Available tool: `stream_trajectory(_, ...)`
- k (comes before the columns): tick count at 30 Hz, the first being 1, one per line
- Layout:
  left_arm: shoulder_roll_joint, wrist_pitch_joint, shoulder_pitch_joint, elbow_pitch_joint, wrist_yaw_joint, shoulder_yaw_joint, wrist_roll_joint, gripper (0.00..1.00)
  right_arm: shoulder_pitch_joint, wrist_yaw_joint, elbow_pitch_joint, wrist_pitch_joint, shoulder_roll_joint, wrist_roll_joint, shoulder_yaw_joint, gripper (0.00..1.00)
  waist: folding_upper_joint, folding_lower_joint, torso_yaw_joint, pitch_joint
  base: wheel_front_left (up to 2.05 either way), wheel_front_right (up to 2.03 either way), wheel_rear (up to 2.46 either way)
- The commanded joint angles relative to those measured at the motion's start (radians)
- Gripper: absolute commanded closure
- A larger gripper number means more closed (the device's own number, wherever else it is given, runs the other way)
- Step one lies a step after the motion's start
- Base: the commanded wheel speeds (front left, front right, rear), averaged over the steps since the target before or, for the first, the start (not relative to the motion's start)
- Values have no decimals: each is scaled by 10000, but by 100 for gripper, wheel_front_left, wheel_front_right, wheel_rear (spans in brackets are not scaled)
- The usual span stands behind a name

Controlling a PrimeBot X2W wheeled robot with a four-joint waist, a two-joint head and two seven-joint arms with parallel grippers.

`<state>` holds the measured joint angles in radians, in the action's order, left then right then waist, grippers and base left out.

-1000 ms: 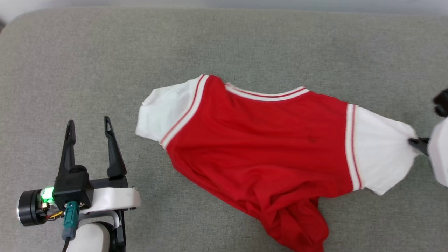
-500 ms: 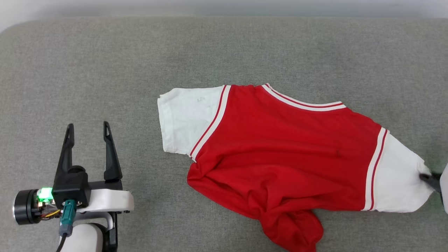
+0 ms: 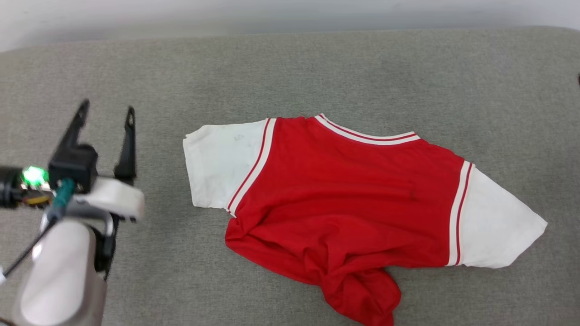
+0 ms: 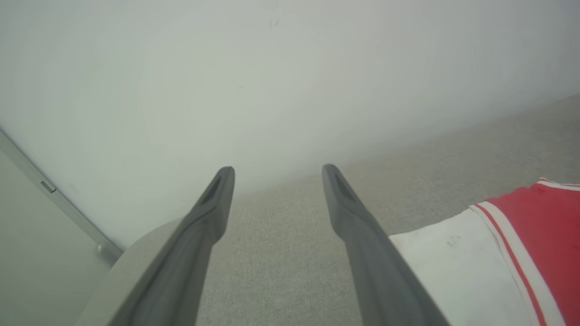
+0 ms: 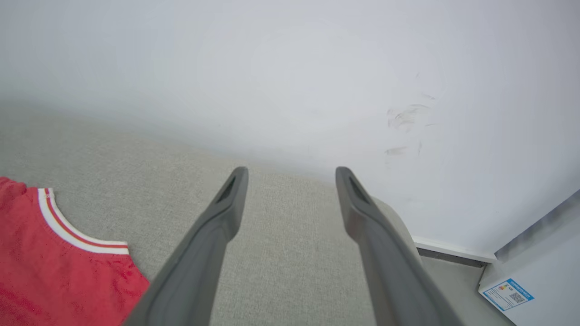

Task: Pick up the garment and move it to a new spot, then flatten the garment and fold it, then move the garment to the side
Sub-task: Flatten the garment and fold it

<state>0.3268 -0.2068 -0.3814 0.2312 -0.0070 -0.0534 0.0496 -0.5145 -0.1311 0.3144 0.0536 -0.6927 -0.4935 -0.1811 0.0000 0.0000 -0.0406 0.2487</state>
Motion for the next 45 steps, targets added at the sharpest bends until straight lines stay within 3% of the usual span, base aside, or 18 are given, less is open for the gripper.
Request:
stream_trajectory(1, 149, 198, -525, 59, -130, -3, 38, 0, 151, 9, -323, 534, 580, 580, 489, 0, 0, 0, -135, 68, 0, 0, 0)
stream_trajectory(8, 690, 1435, -2270, 403, -791, -186, 371, 0, 1383, 10, -2653, 1568, 3258, 2790, 2065, 0, 0, 0, -483, 310, 0, 0, 0)
stream_trajectory(13, 1195, 2830, -3411, 801, -1145, -967, 603, 0, 2510, 9, -4155, 1574, 4385, 3800, 2340, 0, 0, 0, -616, 558, 0, 0, 0)
stream_trajectory(17, 1622, 4348, -4297, 1149, -1210, -1994, 1467, 0, 3239, 9, -4901, 1474, 4990, 4015, 2363, 0, 0, 0, -727, 799, 0, 0, 0)
stream_trajectory(19, 1805, 4918, -4490, 1205, -1215, -2468, 1912, 0, 3394, 9, -5030, 1426, 5088, 4042, 2337, 0, 0, 0, -772, 863, 0, 0, 0)
stream_trajectory(27, 3311, 9156, -6088, 986, -1215, -5276, 5806, 0, 3713, 9, -5462, 1222, 5333, 4199, 2250, 0, 0, 0, -1109, 1387, 0, 0, 0)
stream_trajectory(33, 3964, 11529, -6952, 788, -1217, -6792, 7435, 0, 3376, 9, -5449, 1168, 5308, 4230, 2043, 0, 0, 0, -1359, 1789, 0, 0, 0)
stream_trajectory(39, 4235, 12568, -7577, 908, -1218, -8164, 7780, 0, 3117, 9, -5383, 1165, 5289, 4215, 1862, 0, 0, 0, -1511, 2201, 0, 0, 0)
stream_trajectory(45, 4402, 12827, -7638, 1424, -1218, -9248, 8017, 0, 2881, 9, -5178, 1257, 5313, 4162, 1710, 0, 0, 0, -1656, 2469, 0, 0, 0)
